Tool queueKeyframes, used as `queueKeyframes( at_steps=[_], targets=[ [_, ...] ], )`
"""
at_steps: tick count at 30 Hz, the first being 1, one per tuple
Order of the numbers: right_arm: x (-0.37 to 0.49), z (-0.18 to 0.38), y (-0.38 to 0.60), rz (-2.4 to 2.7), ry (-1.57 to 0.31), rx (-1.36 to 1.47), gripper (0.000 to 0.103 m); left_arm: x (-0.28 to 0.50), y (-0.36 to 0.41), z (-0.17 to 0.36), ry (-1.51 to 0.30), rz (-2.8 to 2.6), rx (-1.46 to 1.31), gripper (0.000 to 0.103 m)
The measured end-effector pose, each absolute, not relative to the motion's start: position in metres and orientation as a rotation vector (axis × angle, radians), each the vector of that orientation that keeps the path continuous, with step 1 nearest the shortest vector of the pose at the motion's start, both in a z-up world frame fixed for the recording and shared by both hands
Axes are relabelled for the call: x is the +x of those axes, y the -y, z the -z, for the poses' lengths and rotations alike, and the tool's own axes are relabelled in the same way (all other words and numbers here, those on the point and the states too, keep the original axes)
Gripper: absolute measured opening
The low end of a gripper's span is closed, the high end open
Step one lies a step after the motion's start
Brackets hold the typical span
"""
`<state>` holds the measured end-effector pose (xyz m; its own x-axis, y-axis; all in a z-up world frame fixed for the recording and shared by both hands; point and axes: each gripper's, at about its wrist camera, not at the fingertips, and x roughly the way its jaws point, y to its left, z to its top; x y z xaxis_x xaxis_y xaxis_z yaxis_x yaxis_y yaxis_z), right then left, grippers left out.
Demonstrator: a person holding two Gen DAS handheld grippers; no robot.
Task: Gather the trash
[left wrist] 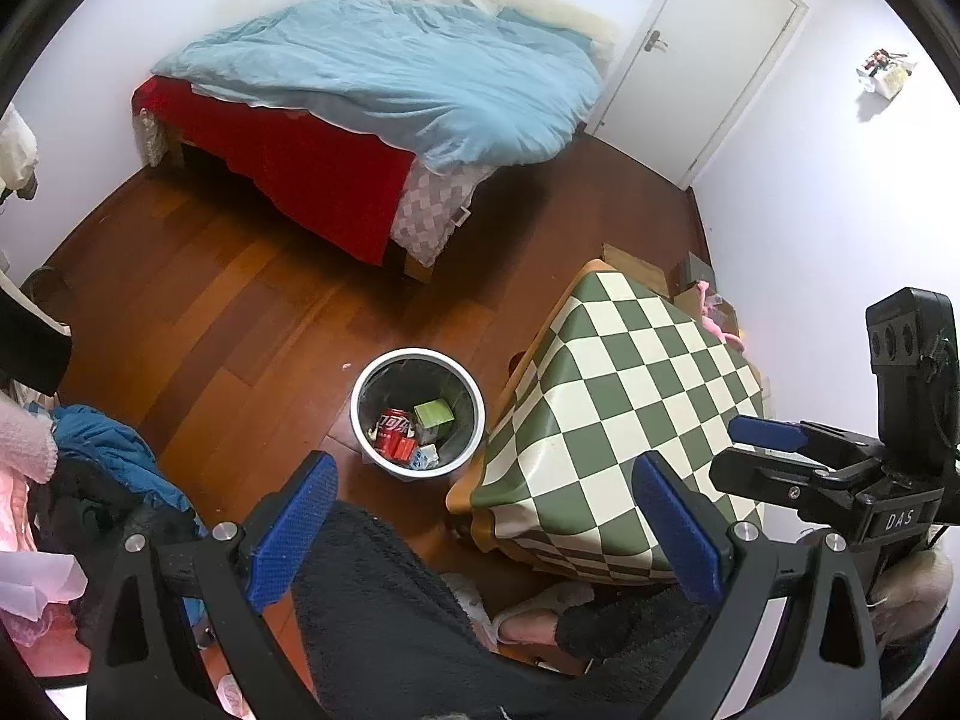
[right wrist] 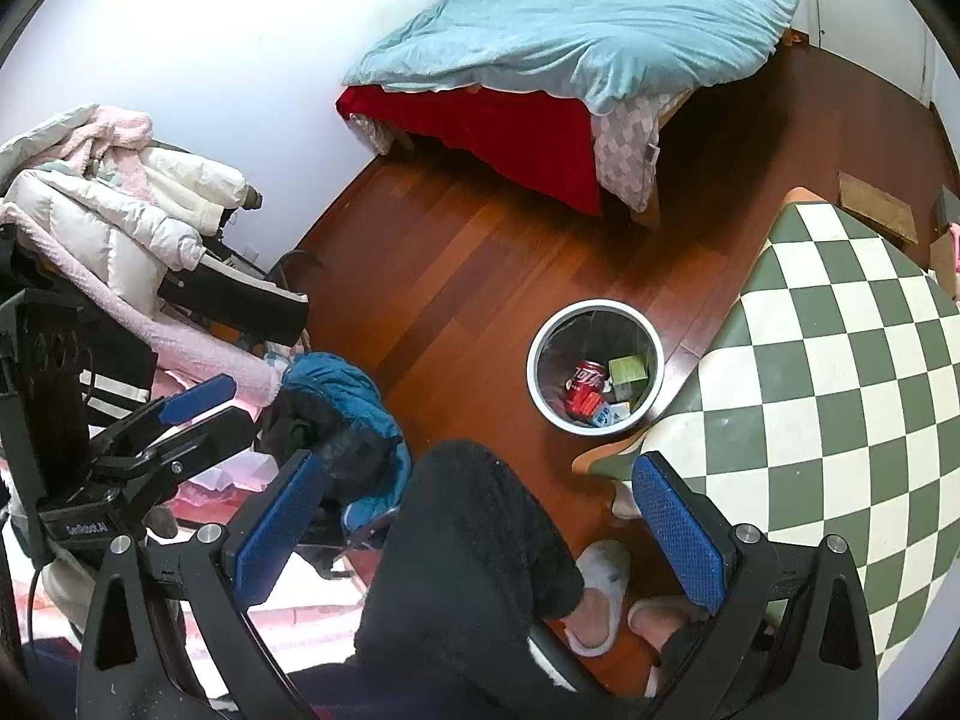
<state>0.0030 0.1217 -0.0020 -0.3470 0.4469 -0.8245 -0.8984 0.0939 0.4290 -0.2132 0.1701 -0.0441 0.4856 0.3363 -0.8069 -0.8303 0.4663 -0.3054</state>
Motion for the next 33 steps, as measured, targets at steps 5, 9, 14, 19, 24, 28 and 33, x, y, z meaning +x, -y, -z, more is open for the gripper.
queueKeyframes(
  at_steps=[5, 9, 14, 19, 24, 28, 33],
  targets=[
    [0.004, 0.004, -0.120, -1.523, -1.248, -0.520, 0.103, -0.212, -0.171, 0.045, -0.747, -0.790, -0.773, 0.100],
    [0.004, 0.005, -0.119, -1.522, -1.250, -0.522, 0.103, -0.212, -0.170, 0.046, -0.747, -0.783, -0.776, 0.100],
    [0.004, 0.007, -0.117, -1.525, -1.252, -0.522, 0.103, -0.212, -0.171, 0.047, -0.750, -0.783, -0.778, 0.100],
    [-0.001, 0.012, -0.118, -1.528, -1.261, -0.533, 0.103, -0.212, -0.171, 0.049, -0.750, -0.779, -0.787, 0.100],
    [-0.003, 0.013, -0.120, -1.528, -1.264, -0.534, 0.103, -0.212, -0.171, 0.049, -0.746, -0.783, -0.785, 0.100],
    [-0.004, 0.013, -0.121, -1.528, -1.263, -0.534, 0.103, -0.213, -0.172, 0.049, -0.745, -0.781, -0.784, 0.100],
    [-0.006, 0.012, -0.125, -1.522, -1.262, -0.532, 0.103, -0.213, -0.171, 0.048, -0.745, -0.784, -0.783, 0.100]
  ],
)
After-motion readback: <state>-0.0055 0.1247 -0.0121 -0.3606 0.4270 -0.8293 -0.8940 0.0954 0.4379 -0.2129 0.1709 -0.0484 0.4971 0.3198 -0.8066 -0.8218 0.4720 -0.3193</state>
